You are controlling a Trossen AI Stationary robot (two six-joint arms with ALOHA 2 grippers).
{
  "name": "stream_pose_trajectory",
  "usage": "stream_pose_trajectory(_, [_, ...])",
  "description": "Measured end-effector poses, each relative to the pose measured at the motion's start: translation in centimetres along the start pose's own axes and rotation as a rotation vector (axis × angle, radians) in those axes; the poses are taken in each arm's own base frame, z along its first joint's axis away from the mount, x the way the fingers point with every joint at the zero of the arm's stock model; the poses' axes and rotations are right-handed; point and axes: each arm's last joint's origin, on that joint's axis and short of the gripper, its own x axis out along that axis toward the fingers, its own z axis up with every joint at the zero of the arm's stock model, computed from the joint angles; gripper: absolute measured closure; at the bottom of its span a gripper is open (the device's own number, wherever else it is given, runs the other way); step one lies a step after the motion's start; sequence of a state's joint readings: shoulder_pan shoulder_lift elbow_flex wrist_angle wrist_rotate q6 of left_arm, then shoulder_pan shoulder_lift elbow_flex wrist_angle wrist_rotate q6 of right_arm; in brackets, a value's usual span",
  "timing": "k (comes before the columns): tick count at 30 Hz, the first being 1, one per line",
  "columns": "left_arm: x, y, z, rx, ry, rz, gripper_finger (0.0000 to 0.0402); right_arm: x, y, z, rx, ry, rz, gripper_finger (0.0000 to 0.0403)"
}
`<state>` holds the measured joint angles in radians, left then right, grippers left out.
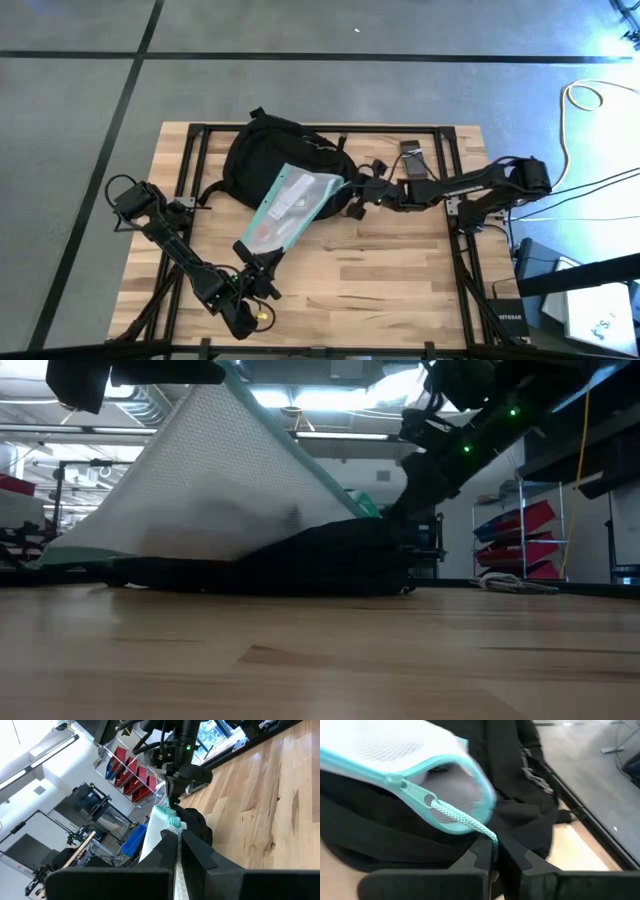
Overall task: Unpack backpack
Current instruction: Close the blue zip bag
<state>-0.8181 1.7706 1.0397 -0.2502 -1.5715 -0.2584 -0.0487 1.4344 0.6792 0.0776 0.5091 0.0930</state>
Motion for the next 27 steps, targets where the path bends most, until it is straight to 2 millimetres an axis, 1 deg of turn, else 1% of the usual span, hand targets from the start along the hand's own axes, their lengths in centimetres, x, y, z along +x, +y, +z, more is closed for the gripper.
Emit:
stream_pose_trajectory(8, [0.0, 0.0, 0.0, -0.019, 0.0, 0.0, 0.0401, -0.5, -1.7, 0.3, 0.015, -0.005, -0.035, 0.0403])
stream_pose_trajectory(16, [0.0, 0.0, 0.0, -0.025, 0.0, 0.0, 0.0401, -0.8, -3.6, 0.3, 0.032, 0.033, -0.084, 0.0403])
stream_pose_trajectory(24, [0.0, 0.0, 0.0, -0.026, 0.0, 0.0, 0.0401, -1.7, -4.5, 0.9, 0.039, -0.004, -0.106, 0.0403])
stream_pose_trajectory(27, [0.0, 0.0, 0.0, -0.024, 0.0, 0.0, 0.0401, -1.9, -4.7, 0.9, 0.029, 0.002, -0.143, 0.0403])
